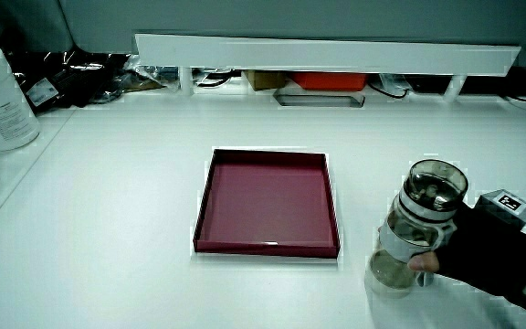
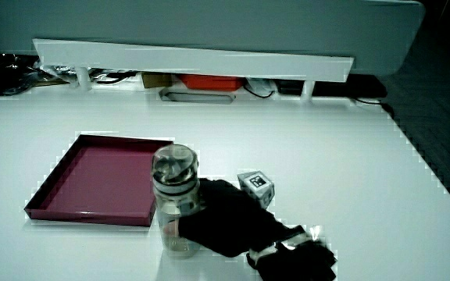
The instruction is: Pick bottle
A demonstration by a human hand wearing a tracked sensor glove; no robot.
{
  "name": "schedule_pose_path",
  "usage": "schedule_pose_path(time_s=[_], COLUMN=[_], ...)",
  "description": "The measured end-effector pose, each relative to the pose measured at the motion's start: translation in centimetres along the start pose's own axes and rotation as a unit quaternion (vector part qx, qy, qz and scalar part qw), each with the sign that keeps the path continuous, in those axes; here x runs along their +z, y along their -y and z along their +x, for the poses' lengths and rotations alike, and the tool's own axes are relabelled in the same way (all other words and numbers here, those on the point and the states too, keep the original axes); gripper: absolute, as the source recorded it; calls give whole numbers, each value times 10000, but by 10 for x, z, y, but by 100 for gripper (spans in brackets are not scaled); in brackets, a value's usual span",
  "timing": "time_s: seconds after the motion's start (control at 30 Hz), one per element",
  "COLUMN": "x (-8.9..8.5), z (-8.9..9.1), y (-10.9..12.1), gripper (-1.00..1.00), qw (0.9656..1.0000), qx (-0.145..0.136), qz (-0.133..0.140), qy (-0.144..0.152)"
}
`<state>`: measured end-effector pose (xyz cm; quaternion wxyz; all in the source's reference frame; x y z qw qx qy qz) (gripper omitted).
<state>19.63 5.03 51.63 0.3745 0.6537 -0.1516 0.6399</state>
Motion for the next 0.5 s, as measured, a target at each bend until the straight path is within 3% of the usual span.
schedule_pose_path(time_s=[0.27, 0.43, 0.5], x=[0, -1, -4], z=[-38, -61, -72], y=[-6, -19, -26], gripper=[100, 100, 100], qw=[9985, 9940, 9933], qx=[307, 614, 686], qz=[-171, -277, -328], qy=[412, 861, 871])
